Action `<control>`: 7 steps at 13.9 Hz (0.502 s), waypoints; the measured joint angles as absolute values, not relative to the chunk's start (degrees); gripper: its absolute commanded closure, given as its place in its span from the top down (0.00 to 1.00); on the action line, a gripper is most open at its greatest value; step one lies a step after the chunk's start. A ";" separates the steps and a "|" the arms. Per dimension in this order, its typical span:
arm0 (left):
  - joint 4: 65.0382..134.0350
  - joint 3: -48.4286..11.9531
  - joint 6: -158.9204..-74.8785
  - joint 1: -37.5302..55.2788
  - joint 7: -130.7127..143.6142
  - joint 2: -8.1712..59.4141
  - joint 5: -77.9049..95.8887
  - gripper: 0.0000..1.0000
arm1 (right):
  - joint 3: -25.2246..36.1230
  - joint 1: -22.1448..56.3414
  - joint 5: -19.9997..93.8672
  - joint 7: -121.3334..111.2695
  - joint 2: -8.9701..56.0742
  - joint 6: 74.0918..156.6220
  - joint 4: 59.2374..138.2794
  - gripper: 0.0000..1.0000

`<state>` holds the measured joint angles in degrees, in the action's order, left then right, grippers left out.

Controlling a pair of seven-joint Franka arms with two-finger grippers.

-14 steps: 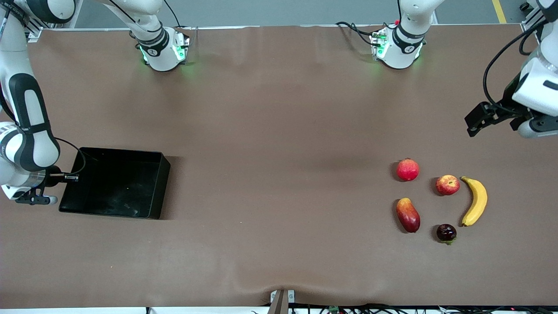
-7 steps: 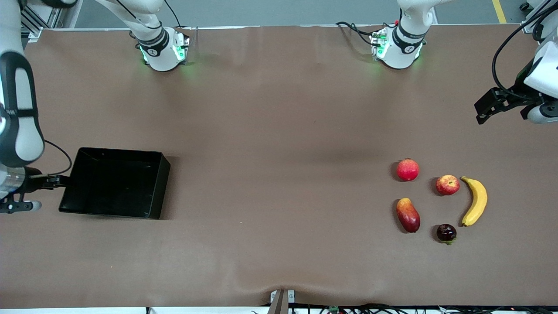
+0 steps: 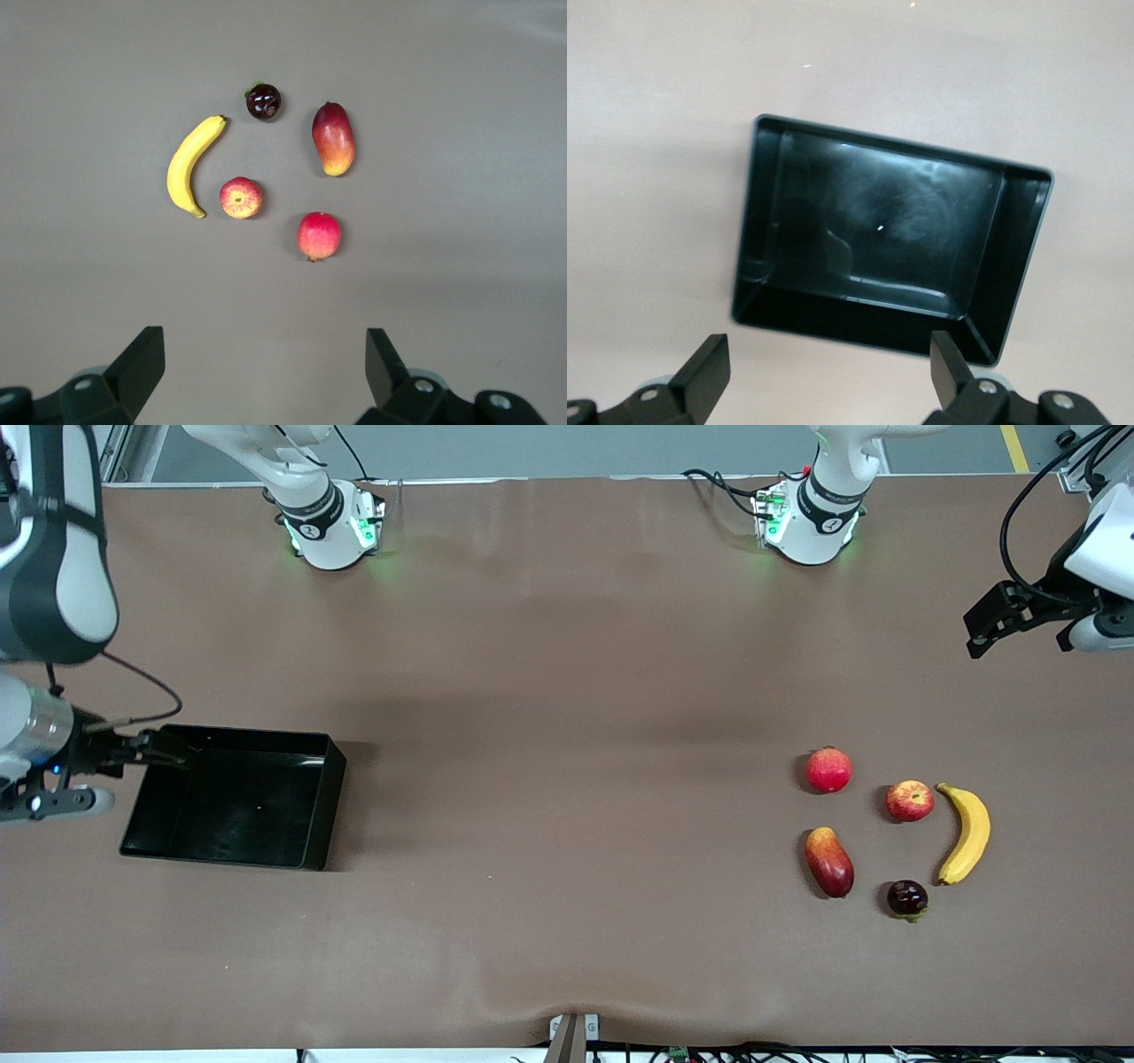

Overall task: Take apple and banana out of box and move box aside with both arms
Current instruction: 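Release the tray and withdraw the right gripper upward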

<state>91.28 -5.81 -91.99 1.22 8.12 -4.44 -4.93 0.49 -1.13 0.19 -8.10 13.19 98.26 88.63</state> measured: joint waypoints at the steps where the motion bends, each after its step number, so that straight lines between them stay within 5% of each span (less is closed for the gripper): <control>1: 91.45 -5.75 -91.99 1.23 8.08 -4.63 -4.48 1.00 | 0.50 -0.72 0.19 -7.23 10.73 97.70 89.86 1.00; 7: 92.48 -5.34 -92.00 1.18 8.07 -3.96 -3.66 1.00 | 0.75 -1.02 1.32 0.83 0.18 88.96 93.70 1.00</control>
<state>92.48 -5.34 -92.00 1.18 8.07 -3.96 -3.66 0.75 -1.02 1.32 0.83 0.18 88.96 93.70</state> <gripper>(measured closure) 0.000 0.000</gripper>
